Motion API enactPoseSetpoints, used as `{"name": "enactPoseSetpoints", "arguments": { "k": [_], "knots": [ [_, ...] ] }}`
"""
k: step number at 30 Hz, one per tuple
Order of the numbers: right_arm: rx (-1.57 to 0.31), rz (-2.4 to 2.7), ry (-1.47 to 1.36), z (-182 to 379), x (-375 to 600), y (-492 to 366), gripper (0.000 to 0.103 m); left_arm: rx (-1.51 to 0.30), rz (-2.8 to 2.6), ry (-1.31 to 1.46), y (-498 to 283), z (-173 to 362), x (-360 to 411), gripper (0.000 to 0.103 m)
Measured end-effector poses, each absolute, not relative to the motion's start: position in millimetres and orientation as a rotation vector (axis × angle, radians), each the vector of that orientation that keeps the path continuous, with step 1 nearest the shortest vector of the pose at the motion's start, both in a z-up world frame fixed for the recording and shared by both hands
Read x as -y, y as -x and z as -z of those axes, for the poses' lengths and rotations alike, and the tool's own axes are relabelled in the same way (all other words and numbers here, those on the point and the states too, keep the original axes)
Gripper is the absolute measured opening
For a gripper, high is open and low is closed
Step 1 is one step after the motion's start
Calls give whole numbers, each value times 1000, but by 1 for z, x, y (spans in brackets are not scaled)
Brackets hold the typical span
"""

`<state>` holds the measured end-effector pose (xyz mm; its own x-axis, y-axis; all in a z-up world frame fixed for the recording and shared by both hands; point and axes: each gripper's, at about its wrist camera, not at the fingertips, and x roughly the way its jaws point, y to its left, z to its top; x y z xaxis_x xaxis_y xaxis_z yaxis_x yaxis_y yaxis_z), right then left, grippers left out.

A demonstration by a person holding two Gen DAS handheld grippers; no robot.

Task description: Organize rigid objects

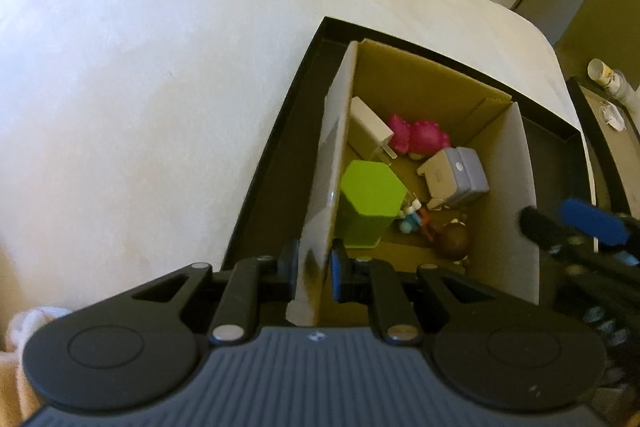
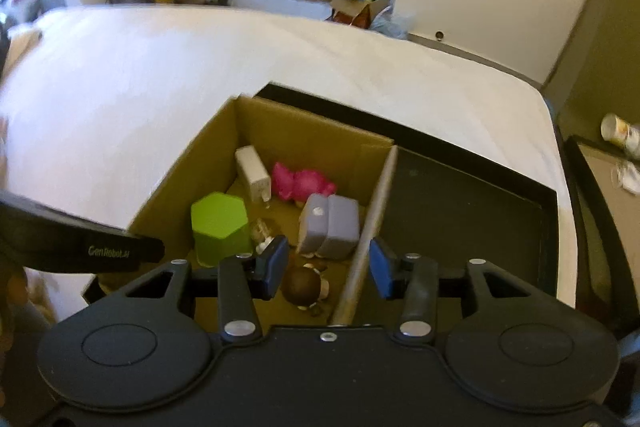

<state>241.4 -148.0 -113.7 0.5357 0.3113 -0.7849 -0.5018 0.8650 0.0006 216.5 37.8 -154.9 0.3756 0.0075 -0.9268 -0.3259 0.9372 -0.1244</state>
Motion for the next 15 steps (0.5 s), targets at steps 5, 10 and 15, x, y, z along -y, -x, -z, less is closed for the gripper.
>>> {"name": "enactPoseSetpoints", "arguments": {
  "k": [5, 10, 15],
  "knots": [
    [-873, -465, 131, 100, 174, -246, 45, -1164, -224, 306, -217, 155, -42, 11],
    [-848, -444, 87, 90, 199, -241, 45, -1153, -238, 289, -220, 153, -43, 10],
    [-852, -411, 43, 92, 223, -235, 45, -1158, -239, 280, -219, 151, -43, 10]
  ]
}}
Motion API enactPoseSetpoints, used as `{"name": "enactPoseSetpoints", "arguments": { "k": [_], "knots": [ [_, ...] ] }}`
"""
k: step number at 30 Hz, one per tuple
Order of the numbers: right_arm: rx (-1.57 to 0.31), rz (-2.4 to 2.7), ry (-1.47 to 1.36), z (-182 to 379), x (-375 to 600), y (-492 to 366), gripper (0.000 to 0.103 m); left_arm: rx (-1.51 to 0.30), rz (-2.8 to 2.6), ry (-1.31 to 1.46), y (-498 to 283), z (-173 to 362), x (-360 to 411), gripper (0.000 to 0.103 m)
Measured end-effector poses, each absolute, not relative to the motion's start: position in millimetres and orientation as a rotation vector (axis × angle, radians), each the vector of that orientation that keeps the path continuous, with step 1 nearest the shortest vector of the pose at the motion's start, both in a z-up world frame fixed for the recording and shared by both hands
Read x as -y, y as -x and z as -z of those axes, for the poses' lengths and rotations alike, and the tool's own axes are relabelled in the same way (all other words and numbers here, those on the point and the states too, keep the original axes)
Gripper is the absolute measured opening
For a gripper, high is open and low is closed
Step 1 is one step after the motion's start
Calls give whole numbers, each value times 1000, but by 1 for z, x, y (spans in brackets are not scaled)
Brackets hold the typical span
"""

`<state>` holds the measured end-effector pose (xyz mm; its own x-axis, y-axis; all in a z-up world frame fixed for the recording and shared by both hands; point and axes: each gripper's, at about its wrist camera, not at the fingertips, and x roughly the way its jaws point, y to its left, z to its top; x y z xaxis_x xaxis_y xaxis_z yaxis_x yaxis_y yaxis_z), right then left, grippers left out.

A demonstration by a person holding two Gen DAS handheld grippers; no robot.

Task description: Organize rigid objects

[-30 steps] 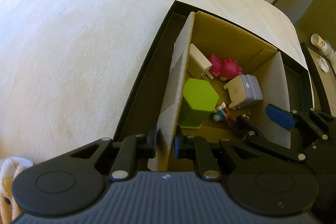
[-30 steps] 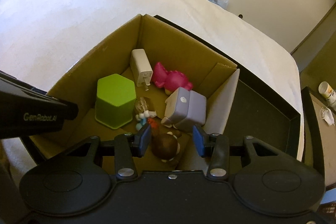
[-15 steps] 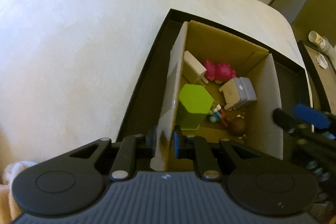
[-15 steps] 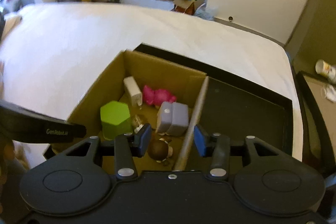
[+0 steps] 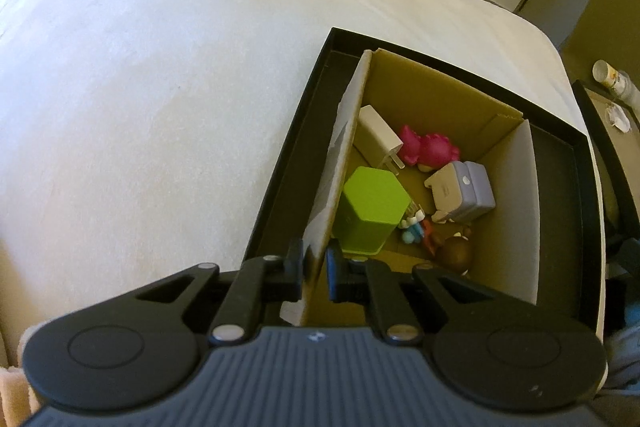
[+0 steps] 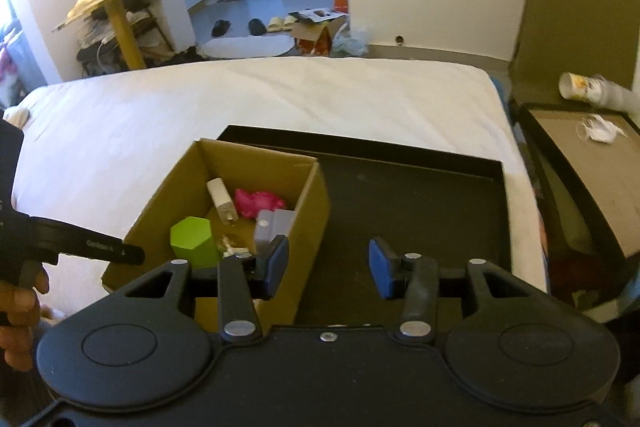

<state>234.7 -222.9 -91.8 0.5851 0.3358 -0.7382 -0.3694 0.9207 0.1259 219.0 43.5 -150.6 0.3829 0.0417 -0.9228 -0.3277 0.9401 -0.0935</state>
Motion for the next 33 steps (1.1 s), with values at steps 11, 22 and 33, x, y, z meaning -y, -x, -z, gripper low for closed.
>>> {"name": "enactPoseSetpoints", "arguments": {
  "k": [11, 22, 33],
  "knots": [
    [-863, -372, -63, 90, 254, -222, 47, -1136, -233, 274, -208, 129, -45, 10],
    [-838, -392, -124, 79, 262, -202, 55, -1063, -205, 218, -181, 85, -31, 14],
    [-784, -385, -148, 61, 264, -175, 80, -1005, -177, 208, -148, 54, -23, 39]
  ]
}}
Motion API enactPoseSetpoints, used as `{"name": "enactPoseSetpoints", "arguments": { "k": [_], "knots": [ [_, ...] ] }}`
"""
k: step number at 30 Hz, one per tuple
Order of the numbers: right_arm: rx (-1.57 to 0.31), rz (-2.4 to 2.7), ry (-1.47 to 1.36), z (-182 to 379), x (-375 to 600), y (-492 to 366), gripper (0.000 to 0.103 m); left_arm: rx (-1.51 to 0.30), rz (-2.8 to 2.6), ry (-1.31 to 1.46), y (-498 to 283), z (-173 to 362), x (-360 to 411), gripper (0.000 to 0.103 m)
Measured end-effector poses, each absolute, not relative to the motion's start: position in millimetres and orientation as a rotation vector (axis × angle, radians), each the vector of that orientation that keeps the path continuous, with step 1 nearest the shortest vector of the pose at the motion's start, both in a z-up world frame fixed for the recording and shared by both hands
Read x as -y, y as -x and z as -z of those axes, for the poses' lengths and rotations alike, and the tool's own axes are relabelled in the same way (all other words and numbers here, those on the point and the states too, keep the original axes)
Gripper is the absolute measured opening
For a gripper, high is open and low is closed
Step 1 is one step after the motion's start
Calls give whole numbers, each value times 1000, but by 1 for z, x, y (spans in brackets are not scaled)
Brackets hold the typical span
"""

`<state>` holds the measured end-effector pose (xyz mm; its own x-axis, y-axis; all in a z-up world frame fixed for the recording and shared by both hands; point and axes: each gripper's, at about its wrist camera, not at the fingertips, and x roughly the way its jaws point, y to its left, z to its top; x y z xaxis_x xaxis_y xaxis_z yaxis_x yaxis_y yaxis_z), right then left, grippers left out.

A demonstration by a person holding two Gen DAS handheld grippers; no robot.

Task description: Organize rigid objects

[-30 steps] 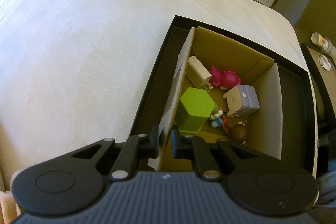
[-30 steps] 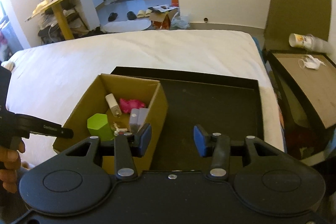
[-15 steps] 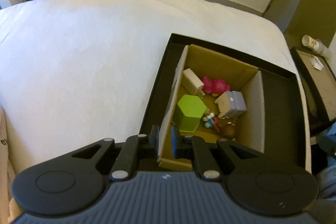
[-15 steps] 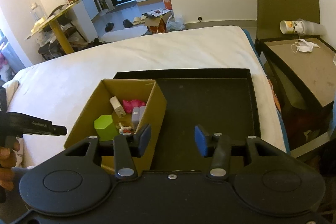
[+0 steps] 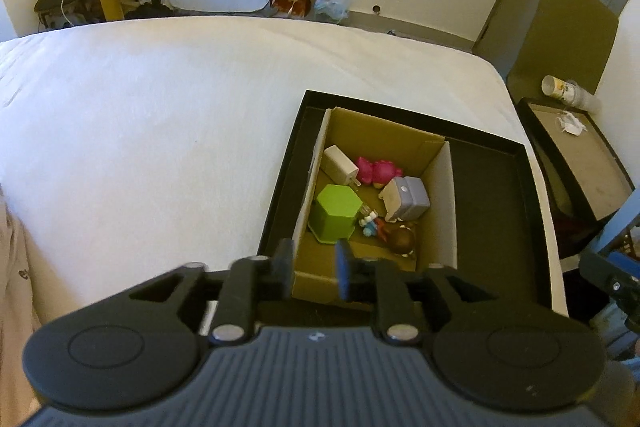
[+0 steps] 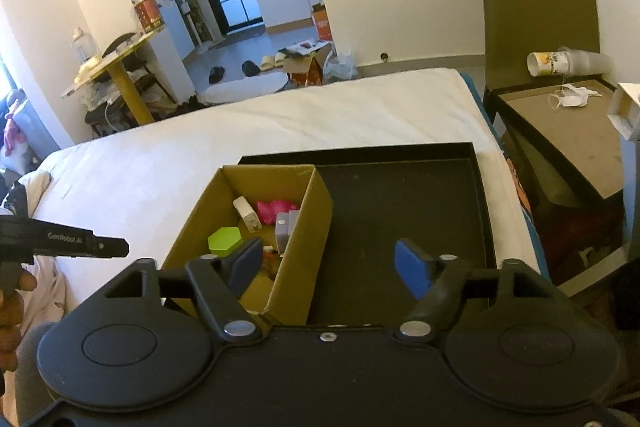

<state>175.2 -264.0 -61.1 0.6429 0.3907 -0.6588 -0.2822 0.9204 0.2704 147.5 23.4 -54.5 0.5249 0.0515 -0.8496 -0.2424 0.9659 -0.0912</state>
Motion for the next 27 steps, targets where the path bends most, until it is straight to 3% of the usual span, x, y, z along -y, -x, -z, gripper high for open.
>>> {"name": "enactPoseSetpoints", "arguments": {
  "k": [3, 9, 11, 27],
  "knots": [
    [-766, -369, -161, 56, 265, -168, 85, -978, -187, 186, -137, 48, -19, 63],
    [-740, -350, -191, 47, 267, -154, 98, -938, -152, 189, -118, 34, -14, 82],
    [-735, -343, -209, 45, 269, -153, 103, -926, -142, 173, -113, 30, -12, 87],
    [-719, -280, -210, 26, 273, -119, 103, -845, -86, 122, -72, -6, -6, 100]
  ]
}}
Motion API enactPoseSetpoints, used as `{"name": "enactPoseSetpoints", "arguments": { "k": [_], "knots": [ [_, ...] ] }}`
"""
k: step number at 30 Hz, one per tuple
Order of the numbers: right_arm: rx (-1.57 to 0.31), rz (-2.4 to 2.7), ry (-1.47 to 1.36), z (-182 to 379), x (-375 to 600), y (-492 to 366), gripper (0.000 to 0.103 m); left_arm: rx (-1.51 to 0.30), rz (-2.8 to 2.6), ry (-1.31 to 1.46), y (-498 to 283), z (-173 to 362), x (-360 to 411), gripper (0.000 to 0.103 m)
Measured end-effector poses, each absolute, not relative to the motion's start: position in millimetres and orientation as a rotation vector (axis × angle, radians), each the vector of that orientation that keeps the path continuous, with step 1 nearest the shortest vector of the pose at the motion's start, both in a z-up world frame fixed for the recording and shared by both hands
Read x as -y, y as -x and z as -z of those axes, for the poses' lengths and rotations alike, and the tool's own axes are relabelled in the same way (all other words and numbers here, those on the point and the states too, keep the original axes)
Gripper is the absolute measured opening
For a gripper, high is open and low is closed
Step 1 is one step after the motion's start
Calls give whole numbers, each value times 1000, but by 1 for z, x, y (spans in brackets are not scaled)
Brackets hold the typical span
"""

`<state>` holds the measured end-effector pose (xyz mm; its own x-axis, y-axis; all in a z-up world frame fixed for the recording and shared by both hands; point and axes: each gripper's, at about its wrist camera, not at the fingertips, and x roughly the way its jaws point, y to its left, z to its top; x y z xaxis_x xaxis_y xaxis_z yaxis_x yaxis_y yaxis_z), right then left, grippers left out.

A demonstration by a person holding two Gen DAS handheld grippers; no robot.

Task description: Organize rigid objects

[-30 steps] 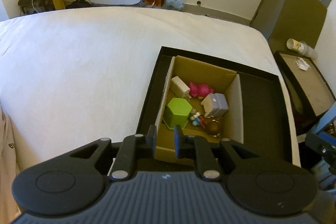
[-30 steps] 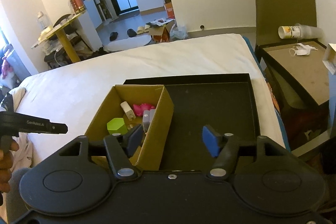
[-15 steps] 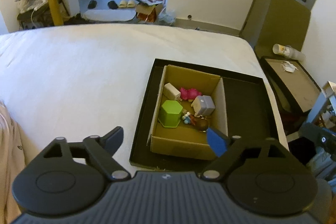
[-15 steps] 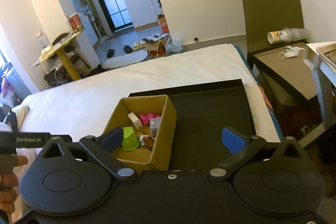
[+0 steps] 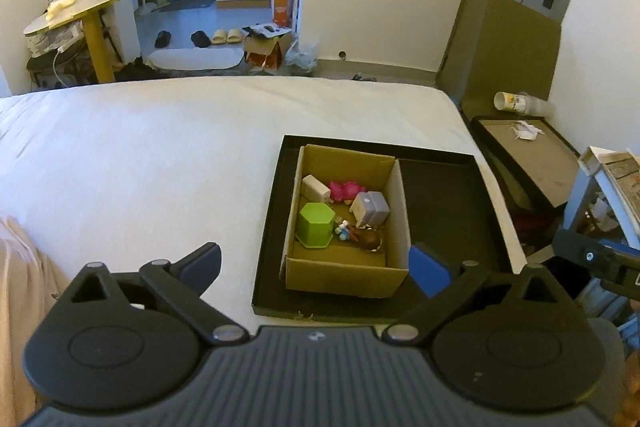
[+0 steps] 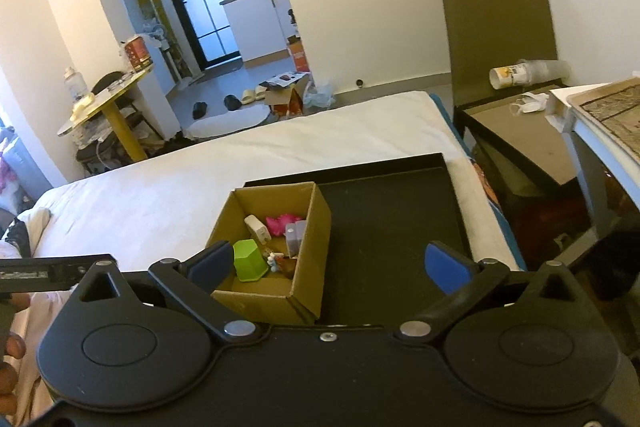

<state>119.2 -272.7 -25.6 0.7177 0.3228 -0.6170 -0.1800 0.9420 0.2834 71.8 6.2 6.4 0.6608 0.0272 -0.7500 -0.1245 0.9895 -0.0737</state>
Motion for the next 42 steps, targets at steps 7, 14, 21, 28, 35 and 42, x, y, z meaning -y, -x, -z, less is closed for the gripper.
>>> {"name": "enactPoseSetpoints", "arguments": {
  "k": [7, 14, 21, 28, 35, 42],
  "knots": [
    [-705, -264, -201, 15, 274, -106, 103, -823, -64, 123, -58, -12, -6, 101],
    [-697, -262, -186, 9, 275, -94, 103, -810, -47, 107, -47, -16, 1, 102],
    [-700, -275, -167, 12, 275, -85, 103, -802, -31, 97, -38, -15, 4, 102],
    [-686, -281, -155, 9, 274, -74, 103, -795, -21, 86, -25, -15, 6, 102],
    [-675, -279, -146, 8, 272, -65, 103, -786, -20, 85, -18, -15, 4, 102],
    [-673, -277, -144, 6, 271, -63, 103, -781, -21, 83, -15, -14, 2, 102]
  ]
}}
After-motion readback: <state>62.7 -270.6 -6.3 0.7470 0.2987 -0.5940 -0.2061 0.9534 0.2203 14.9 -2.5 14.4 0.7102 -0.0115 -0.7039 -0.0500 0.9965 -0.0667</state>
